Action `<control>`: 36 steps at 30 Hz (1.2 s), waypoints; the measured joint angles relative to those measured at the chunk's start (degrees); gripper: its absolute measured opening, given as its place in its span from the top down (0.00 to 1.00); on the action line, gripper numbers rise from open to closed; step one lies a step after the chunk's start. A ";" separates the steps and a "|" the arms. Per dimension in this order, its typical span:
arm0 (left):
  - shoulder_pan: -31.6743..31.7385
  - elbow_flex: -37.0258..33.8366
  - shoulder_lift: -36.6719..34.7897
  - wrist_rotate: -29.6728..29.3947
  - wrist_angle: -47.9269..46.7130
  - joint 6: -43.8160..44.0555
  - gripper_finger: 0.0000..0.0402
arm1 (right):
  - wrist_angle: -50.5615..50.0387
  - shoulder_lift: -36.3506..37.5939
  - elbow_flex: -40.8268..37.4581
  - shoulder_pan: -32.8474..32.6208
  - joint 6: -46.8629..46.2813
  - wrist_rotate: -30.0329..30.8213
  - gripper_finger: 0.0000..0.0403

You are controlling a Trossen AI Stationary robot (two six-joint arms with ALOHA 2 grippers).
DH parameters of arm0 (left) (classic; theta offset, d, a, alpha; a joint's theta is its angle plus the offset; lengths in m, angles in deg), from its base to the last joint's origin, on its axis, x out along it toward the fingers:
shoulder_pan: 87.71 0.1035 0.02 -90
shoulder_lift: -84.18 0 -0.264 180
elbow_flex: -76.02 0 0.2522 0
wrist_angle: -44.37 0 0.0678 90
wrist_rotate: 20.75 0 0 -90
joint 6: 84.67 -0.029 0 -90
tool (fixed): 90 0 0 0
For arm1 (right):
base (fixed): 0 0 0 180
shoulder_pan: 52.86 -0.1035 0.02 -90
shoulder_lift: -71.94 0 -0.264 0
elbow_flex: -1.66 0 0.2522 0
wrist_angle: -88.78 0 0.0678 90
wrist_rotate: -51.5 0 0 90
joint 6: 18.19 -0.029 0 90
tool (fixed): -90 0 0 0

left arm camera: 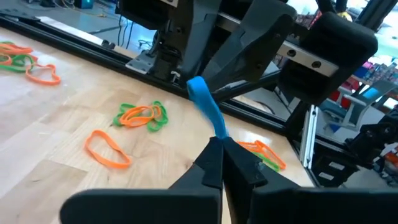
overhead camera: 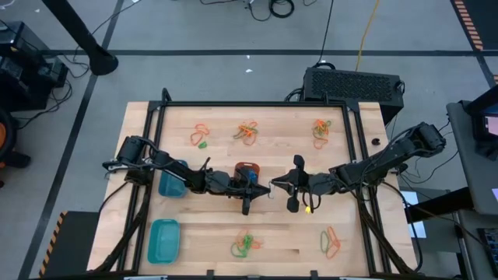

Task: Sort rubber bands into baskets
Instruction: Put the blue rubber band into the orange bin

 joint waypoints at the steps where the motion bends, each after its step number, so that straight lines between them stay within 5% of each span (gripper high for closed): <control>1: 0.00 0.00 0.00 0.00 -0.02 -0.26 0.99 | -0.01 0.00 0.00 -0.11 0.28 -0.10 0.90; 7: 0.03 -0.01 -1.08 0.83 -3.90 -2.25 1.00 | -0.86 0.07 0.00 -1.13 1.63 -0.33 0.71; 14: 0.04 -0.01 -11.24 -4.05 -24.76 -7.85 1.00 | -7.09 2.92 -0.02 -2.13 0.31 -7.20 0.57; 23: 0.09 -0.01 -18.51 -14.27 -50.35 -4.66 1.00 | -7.32 5.80 -0.02 -2.11 -0.77 -10.71 0.56; 36: 1.51 -0.03 -17.53 -13.81 -54.15 -3.02 0.96 | -7.56 5.77 -0.02 -2.11 -1.95 -10.69 0.56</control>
